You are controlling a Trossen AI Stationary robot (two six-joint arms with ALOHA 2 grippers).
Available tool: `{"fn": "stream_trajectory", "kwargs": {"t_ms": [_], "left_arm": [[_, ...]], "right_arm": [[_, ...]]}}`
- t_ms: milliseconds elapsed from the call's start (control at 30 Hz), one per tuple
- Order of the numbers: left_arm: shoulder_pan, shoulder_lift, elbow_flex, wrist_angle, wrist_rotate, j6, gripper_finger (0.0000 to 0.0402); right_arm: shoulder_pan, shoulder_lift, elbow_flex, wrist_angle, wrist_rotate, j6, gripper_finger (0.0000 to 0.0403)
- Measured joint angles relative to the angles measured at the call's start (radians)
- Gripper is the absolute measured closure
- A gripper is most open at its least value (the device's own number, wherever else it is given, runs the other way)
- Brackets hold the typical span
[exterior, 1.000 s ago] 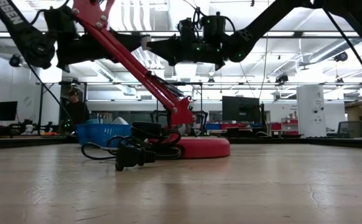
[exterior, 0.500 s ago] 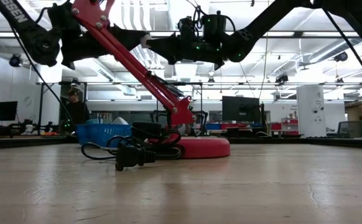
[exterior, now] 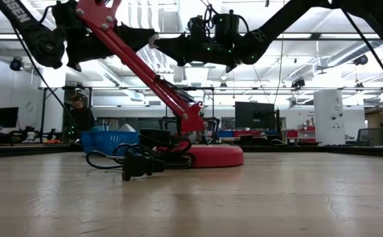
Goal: Pick & Place Office items
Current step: Put the white black charger adapter into the blue bin
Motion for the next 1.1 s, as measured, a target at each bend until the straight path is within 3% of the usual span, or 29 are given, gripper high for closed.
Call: {"fn": "stream_trajectory", "kwargs": {"t_ms": [400,1100], "left_arm": [[-0.003,0.069,0.048,-0.004,-0.013,0.014,0.0156],[-0.009,0.055,0.048,0.011,0.004,0.024,0.0156]], "right_arm": [[0.005,0.0,0.0,0.0,0.0,-0.003,0.0294],[0.004,0.0,0.0,-0.002,-0.001,-0.001,0.0294]]}}
